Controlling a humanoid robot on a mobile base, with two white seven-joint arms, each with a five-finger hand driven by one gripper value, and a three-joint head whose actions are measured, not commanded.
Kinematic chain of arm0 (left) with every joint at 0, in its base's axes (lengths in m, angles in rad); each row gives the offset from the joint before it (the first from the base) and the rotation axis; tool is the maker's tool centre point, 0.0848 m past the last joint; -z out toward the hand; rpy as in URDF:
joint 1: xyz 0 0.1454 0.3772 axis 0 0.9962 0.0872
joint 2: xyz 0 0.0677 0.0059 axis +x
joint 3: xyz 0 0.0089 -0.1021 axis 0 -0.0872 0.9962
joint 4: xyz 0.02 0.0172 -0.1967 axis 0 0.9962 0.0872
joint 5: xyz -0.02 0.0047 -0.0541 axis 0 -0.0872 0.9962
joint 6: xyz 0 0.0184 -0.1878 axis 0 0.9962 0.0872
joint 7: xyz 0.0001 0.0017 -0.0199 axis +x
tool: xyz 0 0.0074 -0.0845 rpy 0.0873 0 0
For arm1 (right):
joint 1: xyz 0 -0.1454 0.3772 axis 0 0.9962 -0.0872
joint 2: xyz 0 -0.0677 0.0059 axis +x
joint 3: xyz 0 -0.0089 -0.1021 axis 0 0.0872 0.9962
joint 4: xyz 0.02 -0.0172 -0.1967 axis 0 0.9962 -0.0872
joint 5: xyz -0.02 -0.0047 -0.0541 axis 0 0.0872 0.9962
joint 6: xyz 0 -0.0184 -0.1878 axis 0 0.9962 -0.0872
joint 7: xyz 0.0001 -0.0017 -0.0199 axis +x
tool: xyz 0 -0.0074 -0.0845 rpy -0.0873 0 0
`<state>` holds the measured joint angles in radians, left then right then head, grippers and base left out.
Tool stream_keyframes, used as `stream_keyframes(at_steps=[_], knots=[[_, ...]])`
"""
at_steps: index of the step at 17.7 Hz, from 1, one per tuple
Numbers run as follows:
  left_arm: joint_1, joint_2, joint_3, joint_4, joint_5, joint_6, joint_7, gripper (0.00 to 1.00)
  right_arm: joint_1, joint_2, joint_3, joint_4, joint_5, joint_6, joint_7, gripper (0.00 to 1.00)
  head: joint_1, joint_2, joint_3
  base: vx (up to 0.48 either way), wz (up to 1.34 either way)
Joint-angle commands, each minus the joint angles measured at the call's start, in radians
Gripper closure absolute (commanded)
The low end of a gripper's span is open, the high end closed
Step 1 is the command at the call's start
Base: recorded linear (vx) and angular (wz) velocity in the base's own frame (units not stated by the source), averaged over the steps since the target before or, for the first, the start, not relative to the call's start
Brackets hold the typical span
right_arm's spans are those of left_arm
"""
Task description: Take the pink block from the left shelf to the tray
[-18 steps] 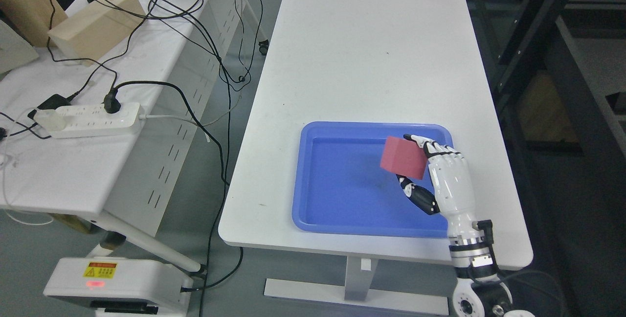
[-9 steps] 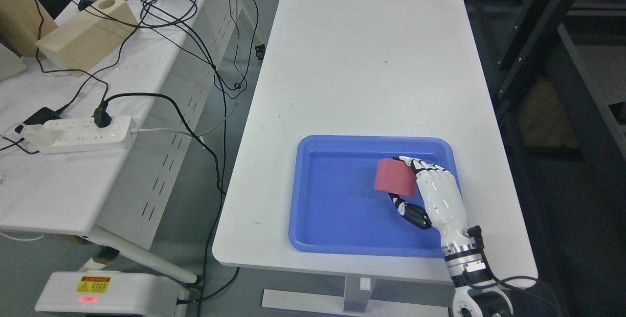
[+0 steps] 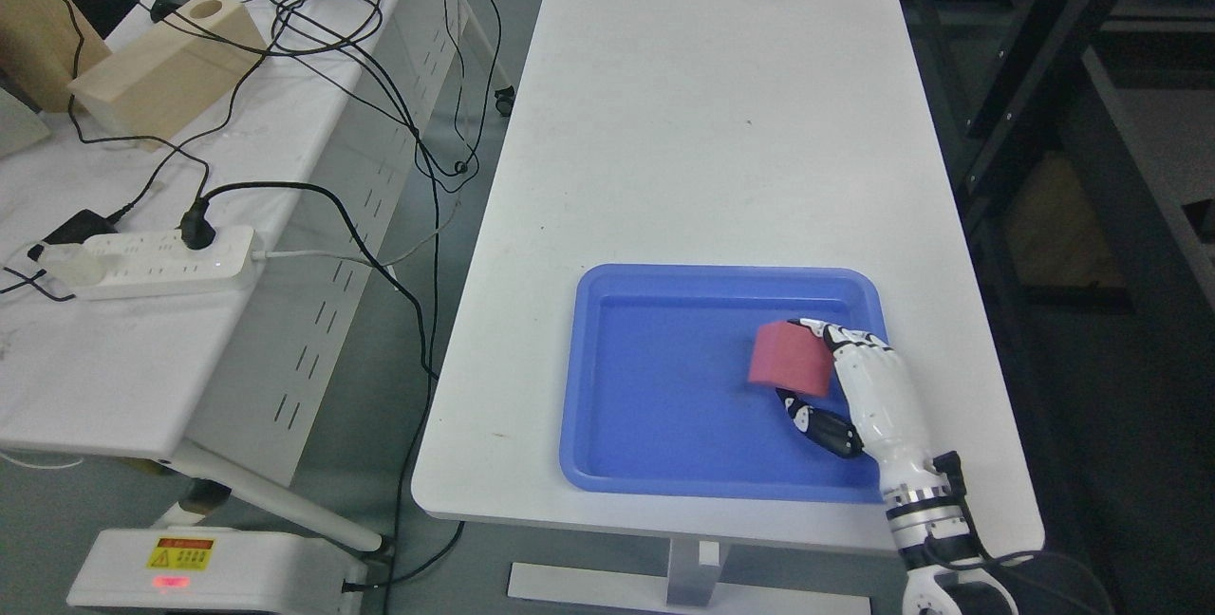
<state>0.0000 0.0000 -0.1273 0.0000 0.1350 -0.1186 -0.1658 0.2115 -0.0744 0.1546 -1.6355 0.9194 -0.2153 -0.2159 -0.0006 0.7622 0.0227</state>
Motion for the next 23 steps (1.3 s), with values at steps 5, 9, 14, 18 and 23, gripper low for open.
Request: stream_keyframes(at_steps=[5, 9, 14, 18, 23], knots=[[0.02, 0.017, 0.0, -0.017, 0.0, 0.0, 0.0, 0.0, 0.037, -0.025, -0.116, -0.001, -0.189, -0.113, -0.01, 0.33, 0.0, 0.0, 0.0, 0.0, 0.0], [0.02, 0.017, 0.0, -0.017, 0.0, 0.0, 0.0, 0.0, 0.062, -0.03, -0.115, -0.001, -0.189, -0.145, -0.01, 0.32, 0.0, 0.0, 0.0, 0.0, 0.0], [0.02, 0.017, 0.0, -0.017, 0.0, 0.0, 0.0, 0.0, 0.062, -0.031, -0.113, -0.001, -0.189, -0.144, 0.003, 0.19, 0.0, 0.0, 0.0, 0.0, 0.0], [0.02, 0.017, 0.0, -0.017, 0.0, 0.0, 0.0, 0.0, 0.063, -0.031, -0.107, -0.001, -0.255, -0.153, 0.004, 0.01, 0.0, 0.0, 0.0, 0.0, 0.0], [0.02, 0.017, 0.0, -0.017, 0.0, 0.0, 0.0, 0.0, 0.062, -0.08, -0.107, -0.001, -0.664, -0.26, 0.009, 0.01, 0.0, 0.0, 0.0, 0.0, 0.0]])
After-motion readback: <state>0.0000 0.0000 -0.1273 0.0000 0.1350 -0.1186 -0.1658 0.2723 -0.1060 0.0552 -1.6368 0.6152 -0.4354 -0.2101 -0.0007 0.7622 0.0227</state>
